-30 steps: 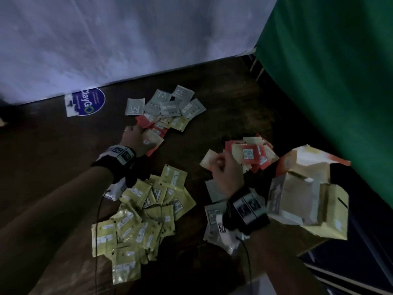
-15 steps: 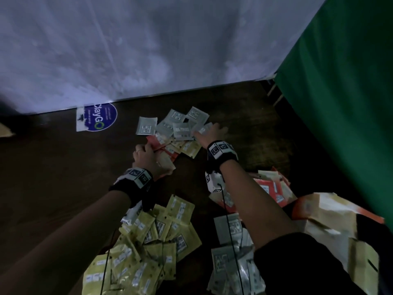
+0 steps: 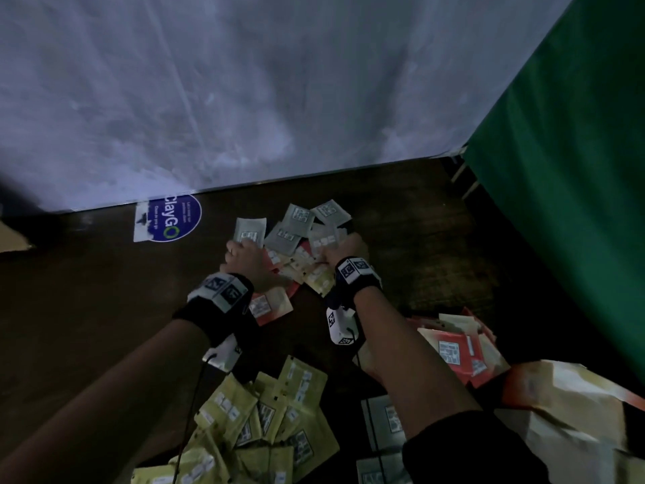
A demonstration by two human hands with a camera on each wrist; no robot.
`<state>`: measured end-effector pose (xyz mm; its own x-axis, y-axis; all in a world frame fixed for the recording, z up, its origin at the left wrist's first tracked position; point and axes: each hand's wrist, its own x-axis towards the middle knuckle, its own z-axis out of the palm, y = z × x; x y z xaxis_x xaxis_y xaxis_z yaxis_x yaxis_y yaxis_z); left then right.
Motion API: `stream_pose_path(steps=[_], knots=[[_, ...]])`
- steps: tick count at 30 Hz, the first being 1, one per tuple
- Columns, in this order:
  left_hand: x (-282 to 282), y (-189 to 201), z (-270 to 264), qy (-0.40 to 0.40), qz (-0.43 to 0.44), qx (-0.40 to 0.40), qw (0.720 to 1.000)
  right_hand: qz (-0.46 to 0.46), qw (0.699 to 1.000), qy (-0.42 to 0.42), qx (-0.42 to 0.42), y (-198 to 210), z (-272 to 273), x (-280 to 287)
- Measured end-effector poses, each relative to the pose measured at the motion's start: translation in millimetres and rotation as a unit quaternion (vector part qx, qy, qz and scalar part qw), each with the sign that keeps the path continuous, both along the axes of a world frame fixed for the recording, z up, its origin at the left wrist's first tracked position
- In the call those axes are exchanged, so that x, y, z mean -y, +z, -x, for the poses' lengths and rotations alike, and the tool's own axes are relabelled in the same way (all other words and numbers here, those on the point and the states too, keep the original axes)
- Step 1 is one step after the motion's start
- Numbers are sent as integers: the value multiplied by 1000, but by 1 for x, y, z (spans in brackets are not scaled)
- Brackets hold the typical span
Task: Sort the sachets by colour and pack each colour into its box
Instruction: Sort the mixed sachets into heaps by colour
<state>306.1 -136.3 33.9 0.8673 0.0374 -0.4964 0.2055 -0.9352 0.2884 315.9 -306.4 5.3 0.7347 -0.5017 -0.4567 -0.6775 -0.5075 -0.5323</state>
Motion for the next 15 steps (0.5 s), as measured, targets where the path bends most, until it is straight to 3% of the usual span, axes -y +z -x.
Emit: stream_pose_path(steps=[5,9,15], knots=[[20,7,-41,23,91,54,994,-133,991,-2,-18,14,14,23],[44,-10,-62,33,97,58,993,-178,983,-8,-34,28,27,40],[70,-25,-80,3,50,62,997,-235,966,-111,11,32,48,57]])
